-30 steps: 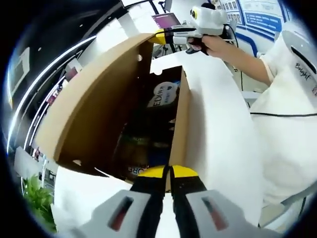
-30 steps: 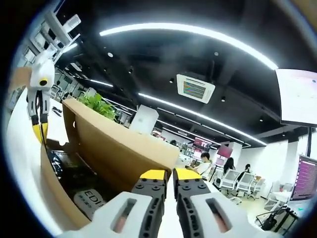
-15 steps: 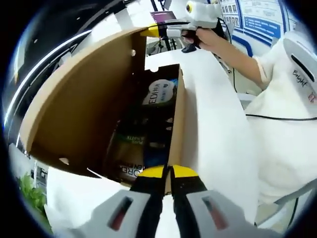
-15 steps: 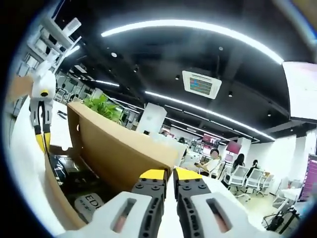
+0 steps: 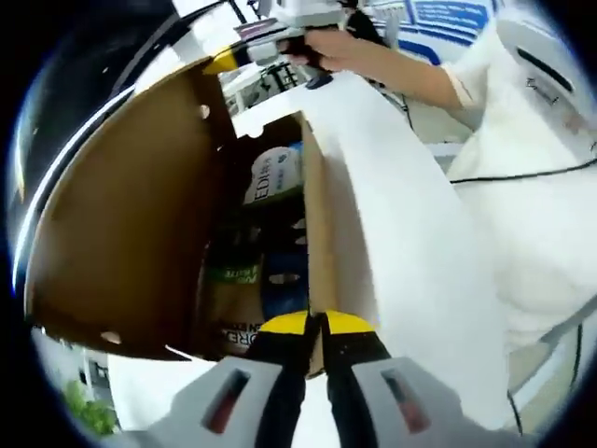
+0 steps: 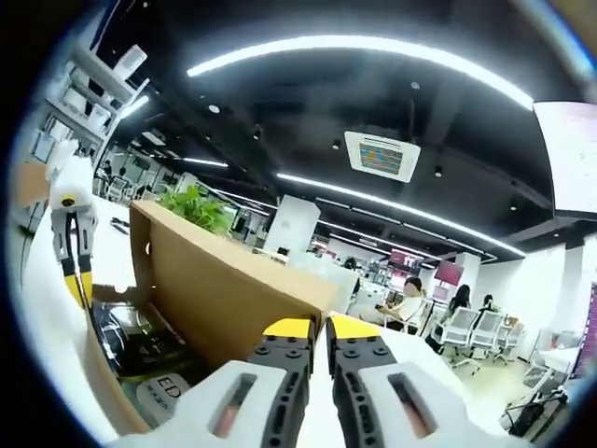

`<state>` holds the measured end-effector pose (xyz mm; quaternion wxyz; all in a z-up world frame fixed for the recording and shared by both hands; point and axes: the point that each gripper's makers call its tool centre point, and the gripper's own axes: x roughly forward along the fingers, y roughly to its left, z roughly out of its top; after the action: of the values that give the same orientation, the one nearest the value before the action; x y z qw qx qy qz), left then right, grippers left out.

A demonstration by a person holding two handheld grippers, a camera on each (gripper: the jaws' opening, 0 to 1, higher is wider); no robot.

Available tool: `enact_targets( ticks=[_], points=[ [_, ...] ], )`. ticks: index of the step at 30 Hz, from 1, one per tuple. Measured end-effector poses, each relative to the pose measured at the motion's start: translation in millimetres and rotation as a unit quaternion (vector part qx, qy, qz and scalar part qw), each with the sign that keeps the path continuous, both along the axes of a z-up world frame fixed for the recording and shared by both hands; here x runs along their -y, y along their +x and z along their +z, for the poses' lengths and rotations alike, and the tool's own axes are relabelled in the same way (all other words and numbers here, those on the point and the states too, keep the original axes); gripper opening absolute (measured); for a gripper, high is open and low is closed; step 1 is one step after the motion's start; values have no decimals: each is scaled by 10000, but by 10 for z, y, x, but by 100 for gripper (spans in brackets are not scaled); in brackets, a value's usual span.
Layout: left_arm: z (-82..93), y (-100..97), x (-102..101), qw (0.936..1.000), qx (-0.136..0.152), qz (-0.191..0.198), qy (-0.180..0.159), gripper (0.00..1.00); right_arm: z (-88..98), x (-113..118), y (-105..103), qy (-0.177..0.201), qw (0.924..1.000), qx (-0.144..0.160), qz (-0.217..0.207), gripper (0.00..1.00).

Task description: Operate the shoe box by opening the lid, removing the specified soft item, and placing it in the target area until the item is outside and the box remains undamaged.

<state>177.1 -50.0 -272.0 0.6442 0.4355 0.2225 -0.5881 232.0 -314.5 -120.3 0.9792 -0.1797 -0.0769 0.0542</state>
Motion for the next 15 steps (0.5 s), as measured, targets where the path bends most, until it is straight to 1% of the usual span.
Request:
enact_targets(
  ticks=[1,2,3,4,5,6,10,12,13,15],
  points=[
    [5,-1,3,10000,-63,-58,-8,4,-3,-8,5,-15,10000,-13,-11,3],
    [5,4,2,10000,-50,-81,-7,4,-3,-9,7,-42,10000,-2,-49,3],
    [7,16,0,9999,-77,-110,-19,4,-5,-16,7,-152,9999,21,-75,3],
    [4,-1,-1,9997,-245,-36,-37,3,-7,-17,5,-195,9998,41,-83,3],
    [0,7,-1,9995,-312,-43,-26,3,-13,-5,0,-200,9997,47,-96,3],
    [-11,-12,-4,9983,-574,82,-18,3,-10,0,-5,-158,9998,47,-53,3],
    [-14,12,12,9978,-641,110,136,2,-7,4,-2,-129,9999,-27,20,3],
    [-33,8,-4,9956,-803,375,289,2,-3,-6,13,-224,9997,-44,-14,3],
    [-34,19,10,9963,-741,335,291,3,-4,-8,22,-260,9996,-53,-34,3],
    [-46,20,8,9962,-693,406,342,3,4,-4,38,-293,9995,-54,-68,3]
  ],
)
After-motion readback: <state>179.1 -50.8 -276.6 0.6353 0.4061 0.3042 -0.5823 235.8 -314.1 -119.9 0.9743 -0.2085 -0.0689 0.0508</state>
